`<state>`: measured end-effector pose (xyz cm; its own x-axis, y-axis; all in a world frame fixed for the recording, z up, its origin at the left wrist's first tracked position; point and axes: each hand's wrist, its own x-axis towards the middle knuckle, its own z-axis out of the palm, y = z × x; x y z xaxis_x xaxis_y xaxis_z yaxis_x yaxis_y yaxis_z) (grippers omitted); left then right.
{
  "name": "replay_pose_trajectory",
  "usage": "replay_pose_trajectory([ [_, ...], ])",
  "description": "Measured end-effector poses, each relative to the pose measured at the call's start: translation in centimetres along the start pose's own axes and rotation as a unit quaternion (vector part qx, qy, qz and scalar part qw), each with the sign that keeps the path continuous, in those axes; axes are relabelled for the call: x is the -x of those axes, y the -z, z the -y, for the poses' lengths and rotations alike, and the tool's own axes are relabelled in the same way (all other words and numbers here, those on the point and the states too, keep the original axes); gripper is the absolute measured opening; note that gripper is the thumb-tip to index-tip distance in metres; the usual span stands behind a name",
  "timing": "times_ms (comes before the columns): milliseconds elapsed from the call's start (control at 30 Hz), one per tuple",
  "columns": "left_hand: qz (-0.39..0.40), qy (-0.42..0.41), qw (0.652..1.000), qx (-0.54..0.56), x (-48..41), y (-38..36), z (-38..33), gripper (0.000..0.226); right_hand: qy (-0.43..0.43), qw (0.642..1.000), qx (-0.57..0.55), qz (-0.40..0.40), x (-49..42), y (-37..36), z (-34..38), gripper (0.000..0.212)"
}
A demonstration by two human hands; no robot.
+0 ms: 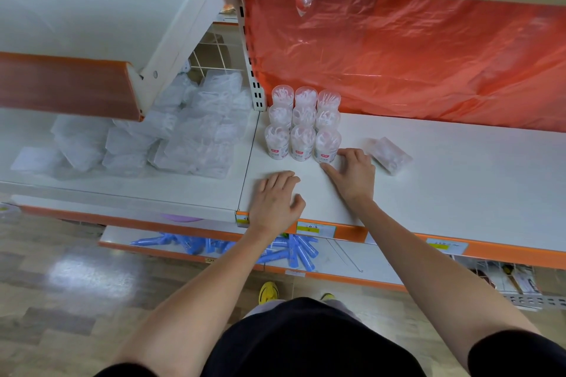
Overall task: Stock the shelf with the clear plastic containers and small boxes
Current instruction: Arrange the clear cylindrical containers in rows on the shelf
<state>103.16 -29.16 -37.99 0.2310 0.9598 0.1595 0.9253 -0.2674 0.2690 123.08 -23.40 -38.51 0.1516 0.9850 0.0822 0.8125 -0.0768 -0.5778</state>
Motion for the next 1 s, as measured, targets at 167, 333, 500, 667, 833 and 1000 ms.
replay_pose_trajectory([
  [167,0.003,-0.001,1.0,-0.003,0.0,0.0,0.0,0.043,-0.001,1.0,0.006,0.008,0.1,0.2,0.2,0.05],
  [333,0.006,0.002,1.0,-0.001,0.0,-0.1,0.1,0.043,0.011,0.997,-0.082,0.0,1.2,1.2,0.0,0.047],
  [500,0.003,0.004,1.0,-0.001,-0.1,0.0,0.0,0.045,0.051,0.98,-0.084,-0.174,2.1,4.4,-1.6,0.031],
  [667,0.009,0.005,1.0,0.004,0.0,0.3,-0.2,0.046,-0.079,0.981,-0.044,-0.169,0.0,7.6,-4.1,0.046],
  [833,0.014,0.009,1.0,0.004,0.1,0.5,-0.4,0.046,-0.123,0.99,-0.065,-0.036,0.0,8.0,-6.2,0.056],
  [1000,0.025,0.045,0.997,0.051,0.4,0.4,-0.8,0.037,-0.105,0.985,-0.132,-0.029,1.8,7.9,-6.5,0.055],
])
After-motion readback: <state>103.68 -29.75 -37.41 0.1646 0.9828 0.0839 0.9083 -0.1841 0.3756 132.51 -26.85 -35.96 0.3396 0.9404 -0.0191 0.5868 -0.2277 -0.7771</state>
